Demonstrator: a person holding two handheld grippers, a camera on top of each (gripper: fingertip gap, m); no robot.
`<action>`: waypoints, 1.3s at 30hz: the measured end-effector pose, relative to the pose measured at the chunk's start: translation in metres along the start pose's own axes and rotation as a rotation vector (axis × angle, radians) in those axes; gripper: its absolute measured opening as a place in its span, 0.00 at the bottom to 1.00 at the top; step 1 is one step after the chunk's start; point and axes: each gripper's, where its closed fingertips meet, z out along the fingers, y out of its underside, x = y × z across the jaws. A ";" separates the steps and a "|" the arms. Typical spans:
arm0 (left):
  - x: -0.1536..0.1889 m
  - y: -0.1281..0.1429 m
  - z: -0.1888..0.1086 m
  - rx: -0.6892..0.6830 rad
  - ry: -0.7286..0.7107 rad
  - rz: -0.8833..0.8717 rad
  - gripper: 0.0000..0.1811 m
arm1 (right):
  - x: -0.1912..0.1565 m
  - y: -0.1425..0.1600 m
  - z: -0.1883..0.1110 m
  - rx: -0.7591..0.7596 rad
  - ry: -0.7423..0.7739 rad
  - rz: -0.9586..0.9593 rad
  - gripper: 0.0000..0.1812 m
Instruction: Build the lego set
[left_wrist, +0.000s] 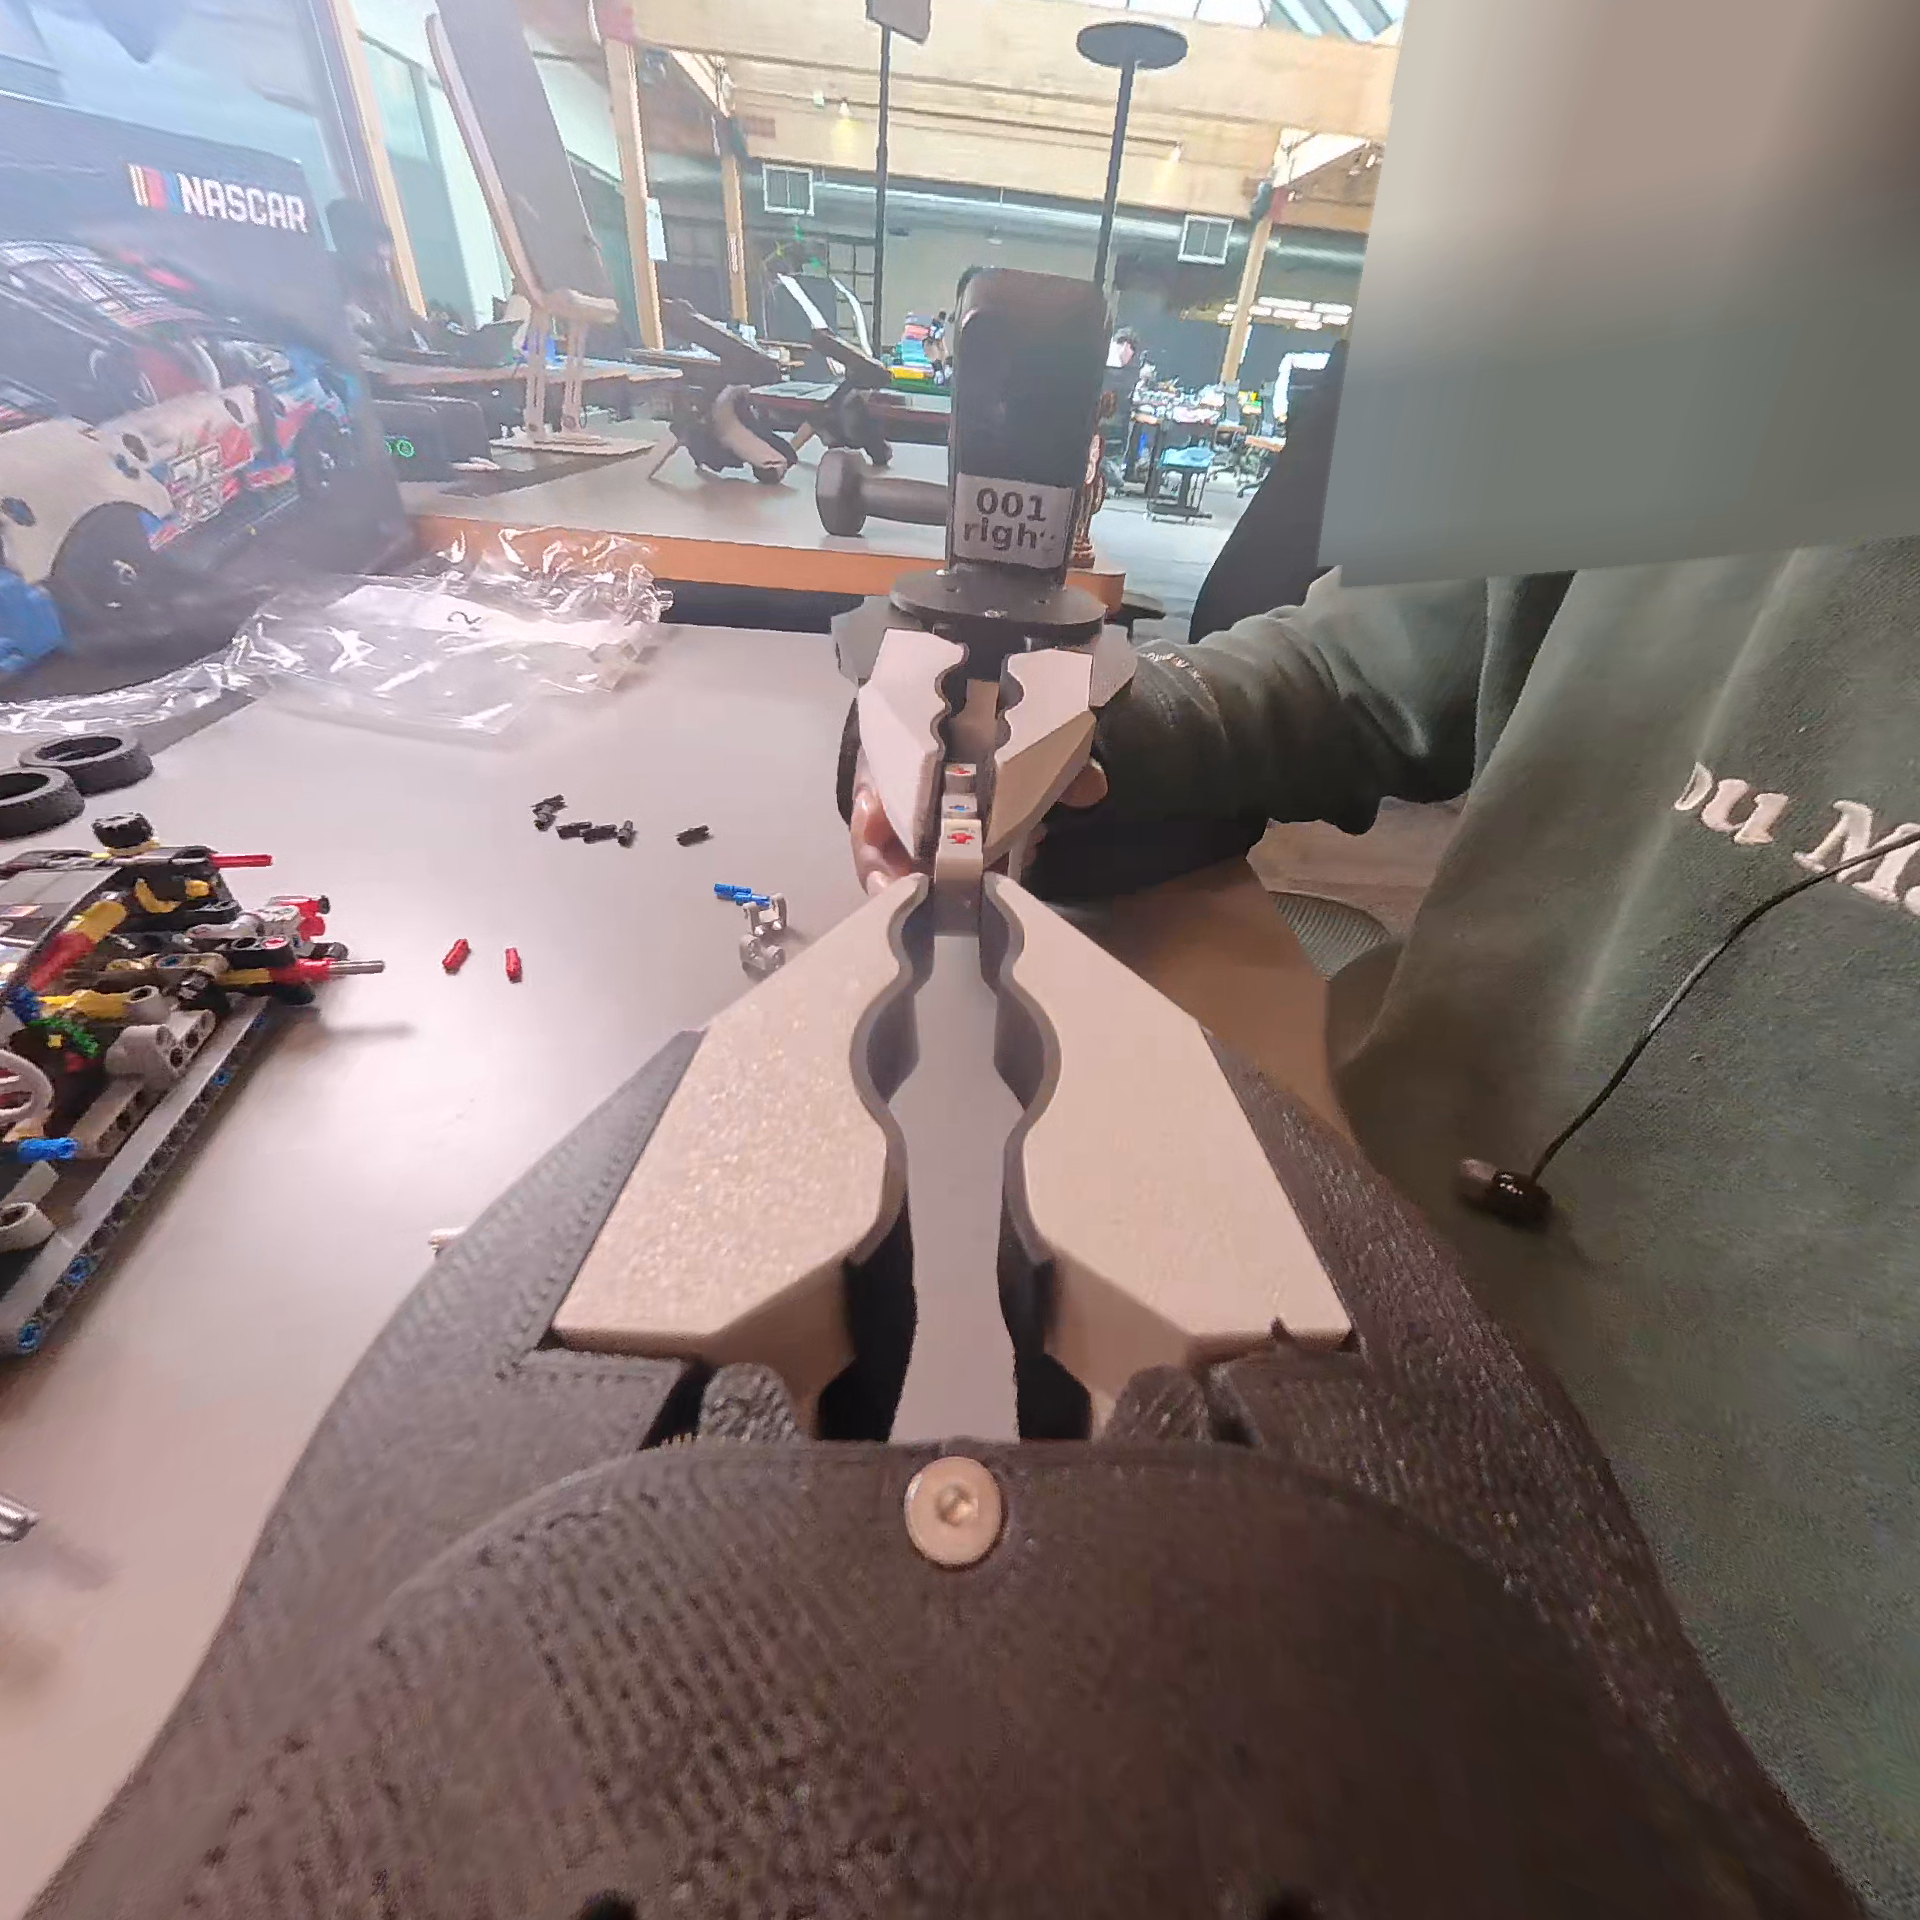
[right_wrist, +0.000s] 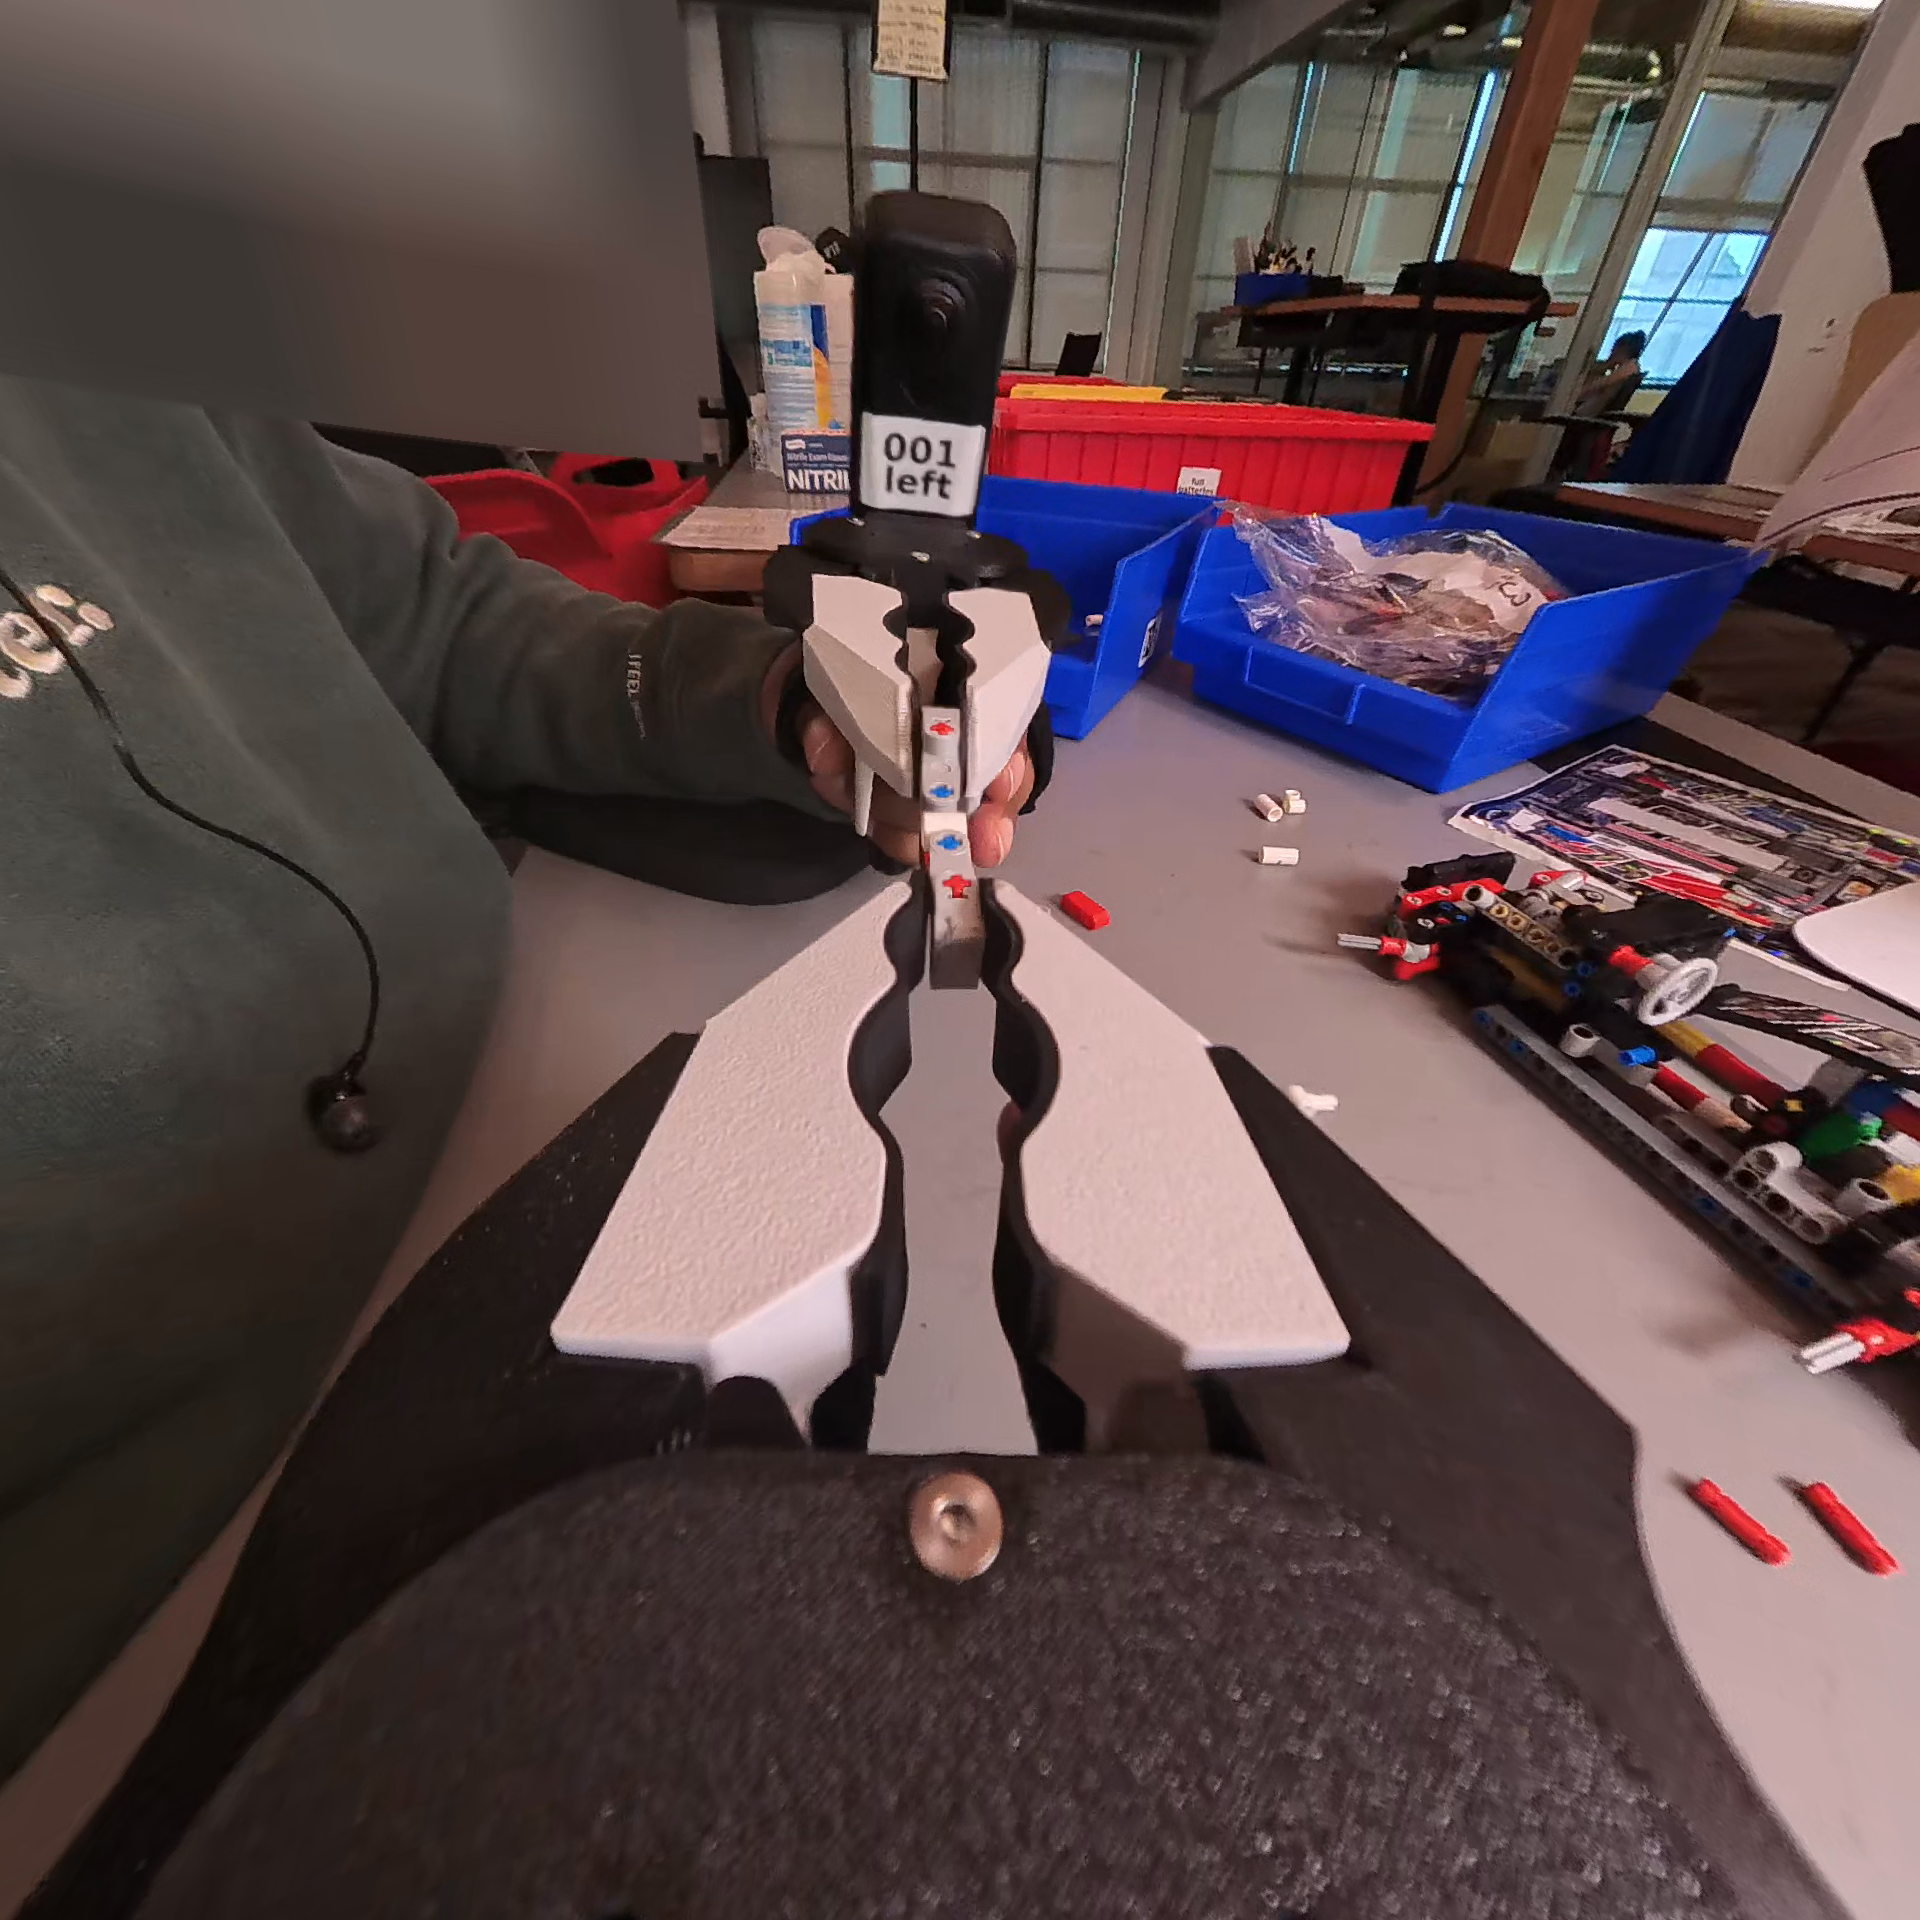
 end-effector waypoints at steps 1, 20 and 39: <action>0.000 -0.001 0.000 0.008 0.005 -0.016 0.03 | -0.001 -0.002 0.000 0.007 -0.011 0.016 0.03; -0.003 0.004 0.014 -0.009 -0.077 0.013 0.03 | 0.001 0.001 0.001 0.007 -0.017 0.098 0.03; 0.025 0.002 0.016 0.009 0.054 0.159 0.03 | -0.028 -0.006 -0.004 0.018 -0.131 -0.067 0.03</action>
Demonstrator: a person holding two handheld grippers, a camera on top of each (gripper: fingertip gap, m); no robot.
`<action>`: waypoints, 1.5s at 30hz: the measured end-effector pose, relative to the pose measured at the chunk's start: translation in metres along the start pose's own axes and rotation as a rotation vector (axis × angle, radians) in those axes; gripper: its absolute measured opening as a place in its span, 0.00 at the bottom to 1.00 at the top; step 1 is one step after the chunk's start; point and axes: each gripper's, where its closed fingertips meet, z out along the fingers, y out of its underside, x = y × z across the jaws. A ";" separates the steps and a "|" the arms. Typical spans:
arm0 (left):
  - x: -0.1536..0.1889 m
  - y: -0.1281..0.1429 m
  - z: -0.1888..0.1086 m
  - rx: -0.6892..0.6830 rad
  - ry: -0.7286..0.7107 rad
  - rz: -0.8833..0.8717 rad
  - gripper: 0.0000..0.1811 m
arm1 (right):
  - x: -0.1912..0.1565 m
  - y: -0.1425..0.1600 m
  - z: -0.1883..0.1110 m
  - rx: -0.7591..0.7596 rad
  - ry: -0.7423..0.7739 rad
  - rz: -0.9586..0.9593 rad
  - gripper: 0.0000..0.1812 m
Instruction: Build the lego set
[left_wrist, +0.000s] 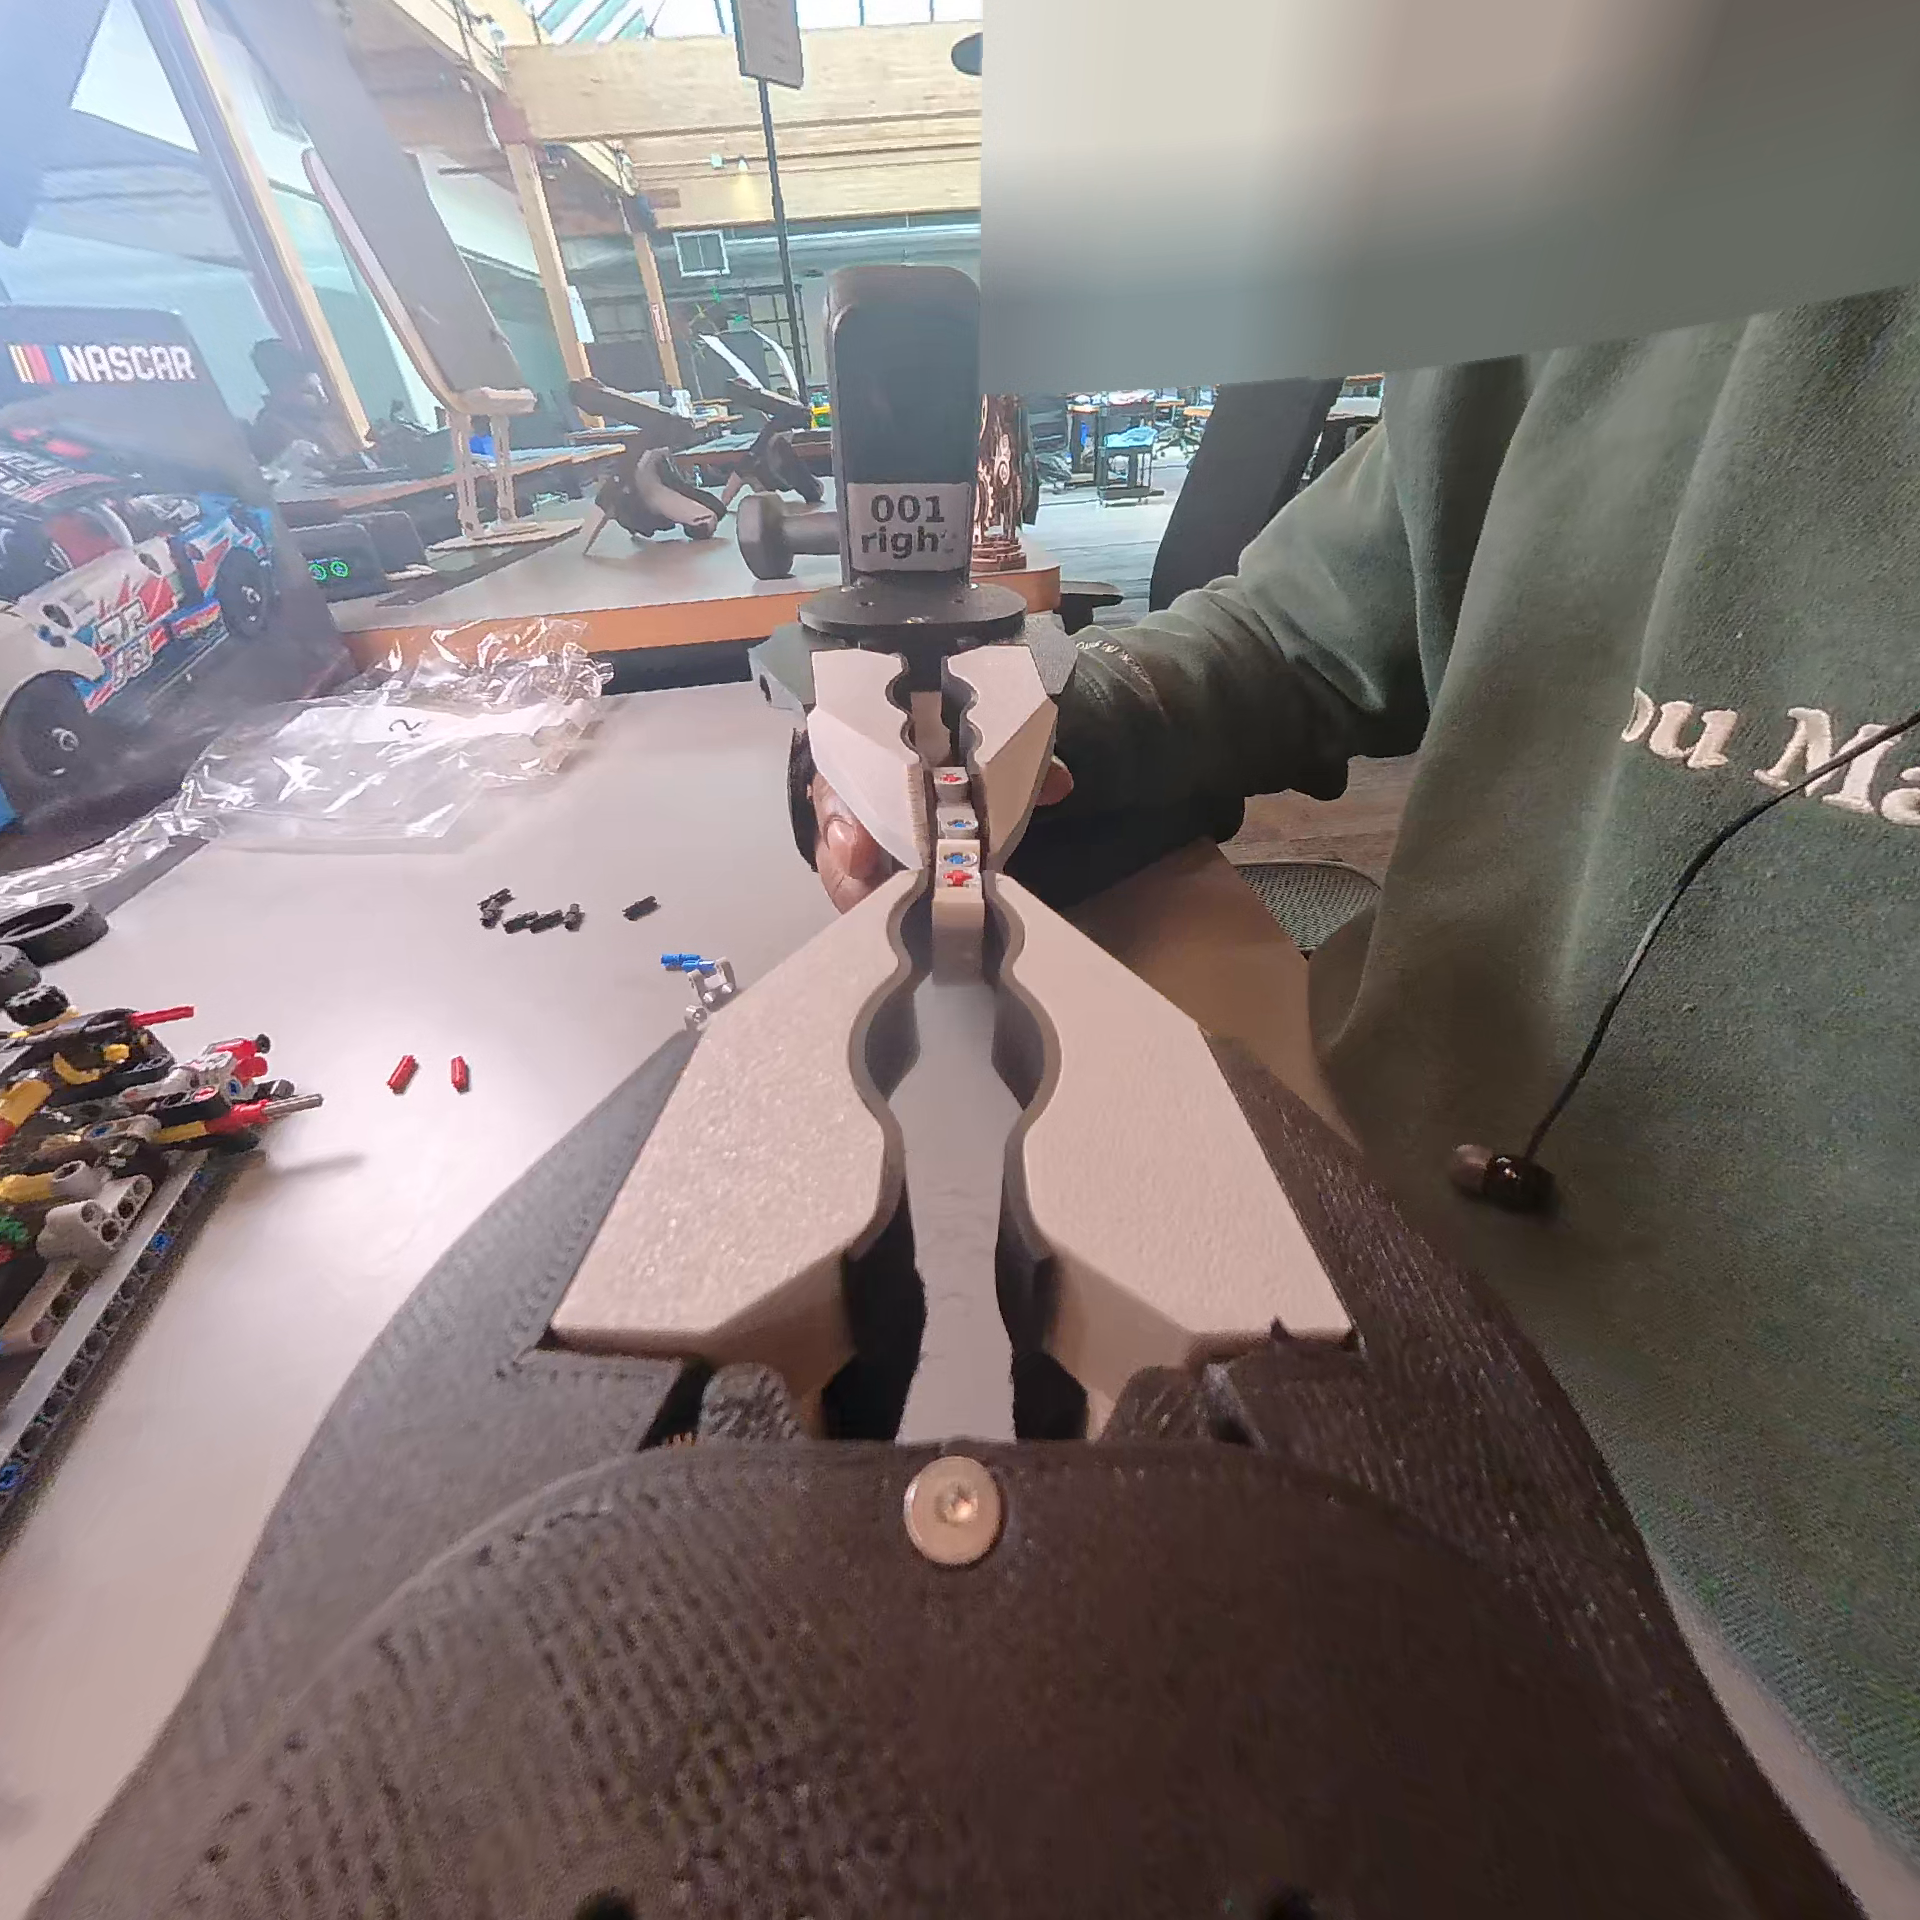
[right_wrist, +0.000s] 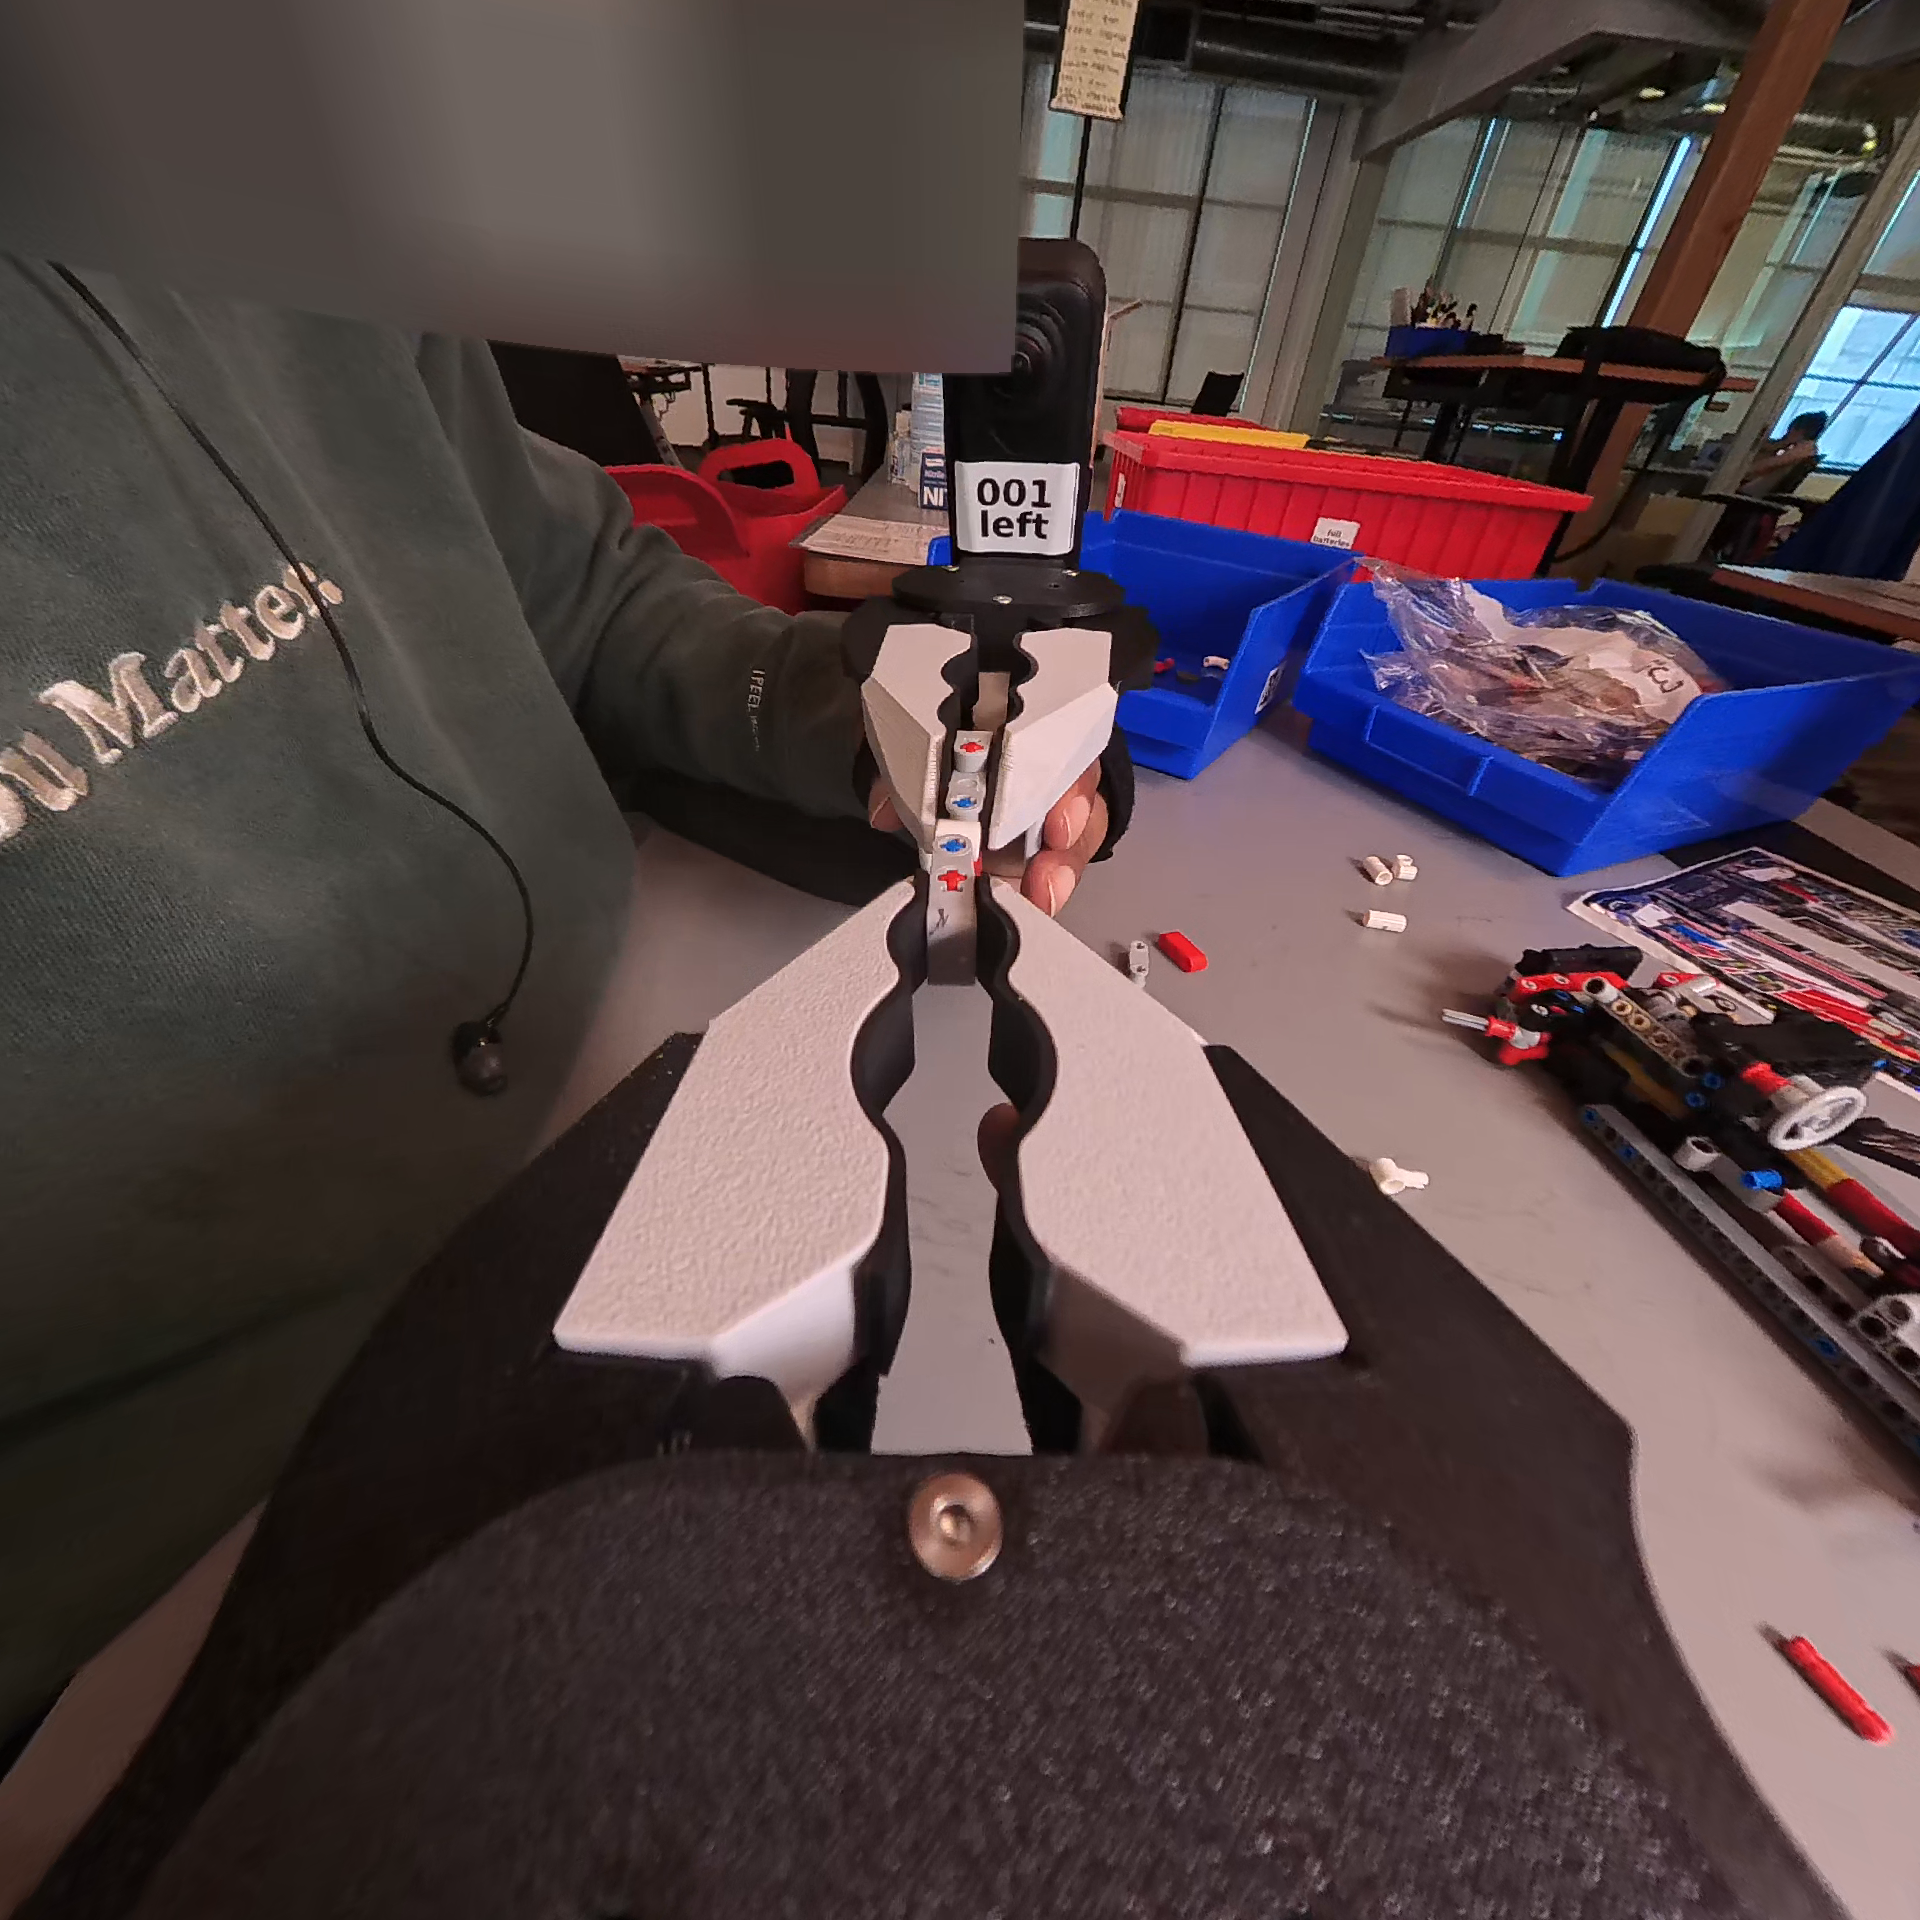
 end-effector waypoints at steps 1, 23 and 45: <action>0.000 0.001 0.000 -0.002 0.001 -0.001 0.03 | 0.000 0.000 0.000 -0.002 0.003 -0.001 0.03; -0.007 0.014 -0.004 -0.039 -0.009 -0.008 0.03 | 0.009 0.013 0.004 -0.057 0.044 0.053 0.03; -0.045 0.071 -0.007 -0.349 -0.092 -0.059 0.03 | 0.045 0.070 0.002 -0.346 0.063 0.110 0.03</action>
